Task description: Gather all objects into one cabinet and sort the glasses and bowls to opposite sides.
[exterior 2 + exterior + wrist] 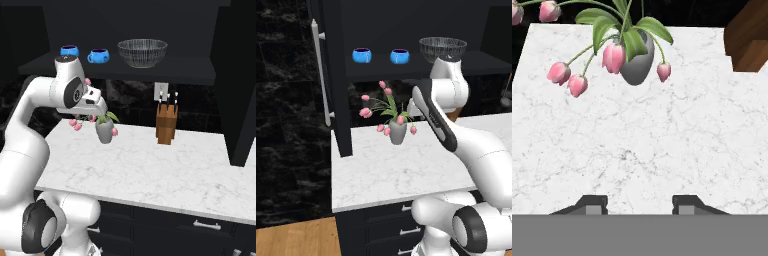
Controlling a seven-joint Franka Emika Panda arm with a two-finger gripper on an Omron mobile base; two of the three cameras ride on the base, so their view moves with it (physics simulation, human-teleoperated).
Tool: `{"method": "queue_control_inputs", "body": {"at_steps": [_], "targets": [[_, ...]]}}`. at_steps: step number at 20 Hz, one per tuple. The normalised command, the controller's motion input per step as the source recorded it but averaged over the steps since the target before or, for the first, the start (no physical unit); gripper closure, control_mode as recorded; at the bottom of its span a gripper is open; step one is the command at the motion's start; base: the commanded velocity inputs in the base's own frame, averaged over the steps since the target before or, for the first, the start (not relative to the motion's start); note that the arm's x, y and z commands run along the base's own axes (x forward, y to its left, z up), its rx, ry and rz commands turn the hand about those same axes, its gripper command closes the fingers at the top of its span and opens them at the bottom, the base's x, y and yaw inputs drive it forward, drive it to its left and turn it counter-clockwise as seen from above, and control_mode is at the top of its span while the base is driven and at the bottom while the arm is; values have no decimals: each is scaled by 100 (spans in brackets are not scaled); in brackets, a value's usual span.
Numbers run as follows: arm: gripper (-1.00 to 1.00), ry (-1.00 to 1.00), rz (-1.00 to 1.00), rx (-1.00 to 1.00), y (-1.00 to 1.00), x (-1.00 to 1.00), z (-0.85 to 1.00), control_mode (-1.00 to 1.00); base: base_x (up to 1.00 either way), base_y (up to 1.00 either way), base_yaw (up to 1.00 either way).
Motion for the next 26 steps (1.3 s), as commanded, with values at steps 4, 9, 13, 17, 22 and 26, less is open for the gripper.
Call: {"method": "queue_control_inputs", "body": {"at_steps": [4, 9, 13, 17, 22, 26], "targets": [[-100, -8, -3, 0, -20, -58, 0, -100, 0, 0, 0], [-100, -9, -13, 0, -28, -100, 0, -100, 0, 0, 0], [-100, -4, -8, 0, -16, -100, 6, -100, 0, 0, 0], [-100, 3, -7, 0, -1, -64, 48, -100, 0, 0, 0], [-100, 3, -3, 0, -1, -43, 55, -100, 0, 0, 0], [-100, 4, 0, 0, 0, -46, 46, -100, 0, 0, 0]]}}
